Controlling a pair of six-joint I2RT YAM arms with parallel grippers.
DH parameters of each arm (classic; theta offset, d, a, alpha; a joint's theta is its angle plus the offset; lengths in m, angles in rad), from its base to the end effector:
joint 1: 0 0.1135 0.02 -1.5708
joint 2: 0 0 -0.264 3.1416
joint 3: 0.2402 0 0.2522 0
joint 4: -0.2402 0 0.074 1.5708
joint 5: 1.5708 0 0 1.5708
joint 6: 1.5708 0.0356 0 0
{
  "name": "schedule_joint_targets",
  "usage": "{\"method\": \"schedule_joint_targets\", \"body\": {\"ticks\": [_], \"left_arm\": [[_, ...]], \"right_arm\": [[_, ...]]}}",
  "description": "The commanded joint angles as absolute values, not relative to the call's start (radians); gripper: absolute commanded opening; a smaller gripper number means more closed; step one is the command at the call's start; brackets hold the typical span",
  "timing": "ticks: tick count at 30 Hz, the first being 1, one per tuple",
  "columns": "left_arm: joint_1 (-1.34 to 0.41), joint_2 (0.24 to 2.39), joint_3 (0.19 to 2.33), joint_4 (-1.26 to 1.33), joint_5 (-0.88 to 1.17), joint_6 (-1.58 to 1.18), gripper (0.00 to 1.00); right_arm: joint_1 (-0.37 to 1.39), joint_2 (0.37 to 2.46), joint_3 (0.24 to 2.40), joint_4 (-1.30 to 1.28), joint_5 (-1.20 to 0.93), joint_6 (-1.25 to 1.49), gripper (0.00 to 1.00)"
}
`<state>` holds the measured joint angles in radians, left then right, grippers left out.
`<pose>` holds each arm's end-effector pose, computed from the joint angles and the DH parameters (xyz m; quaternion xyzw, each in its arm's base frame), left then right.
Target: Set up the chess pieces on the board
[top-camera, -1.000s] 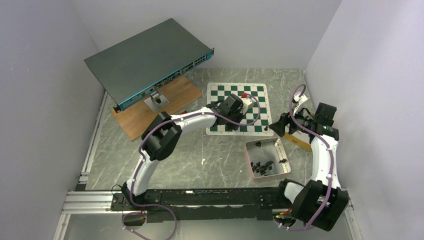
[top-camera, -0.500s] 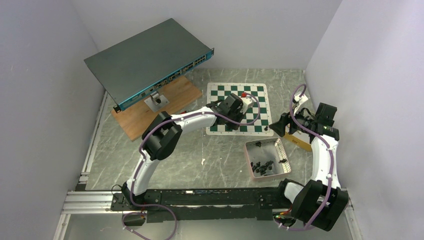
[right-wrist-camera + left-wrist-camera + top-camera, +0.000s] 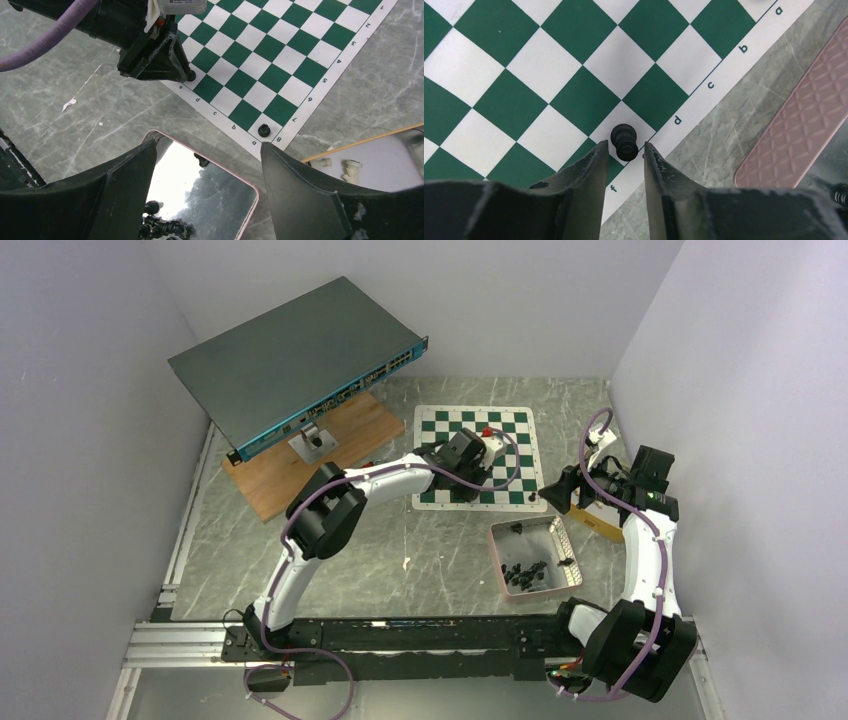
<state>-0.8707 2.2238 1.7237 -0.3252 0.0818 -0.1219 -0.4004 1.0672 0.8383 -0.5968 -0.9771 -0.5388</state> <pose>0.3189 -0.3830 0.1779 0.3542 0.8606 -0.2068 0.3018 0.2035 -0.0541 0.2785 -0.2273 0.8087 0.2444 0.4844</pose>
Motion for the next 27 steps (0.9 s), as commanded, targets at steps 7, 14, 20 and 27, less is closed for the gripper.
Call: {"method": "schedule_joint_targets", "body": {"ticks": [7,14,20,27], "left_arm": [[-0.867,2.169,1.778,-0.339,0.101,-0.138,0.49],[-0.867,2.055,1.744,-0.317,0.157,-0.118,0.61],[-0.868,1.945,1.682,-0.284,0.202,-0.105,0.63],[-0.867,1.721,1.509,-0.262,0.166,-0.098,0.67]], "right_arm": [[-0.409,1.062,0.842,-0.595,-1.0,-0.557,0.79],[-0.409,1.053,0.842,-0.608,-1.008,-0.579,0.79],[-0.41,1.04,0.838,-0.646,-1.053,-0.647,0.8],[-0.408,1.033,0.878,-0.986,-1.199,-1.182,0.99]]}}
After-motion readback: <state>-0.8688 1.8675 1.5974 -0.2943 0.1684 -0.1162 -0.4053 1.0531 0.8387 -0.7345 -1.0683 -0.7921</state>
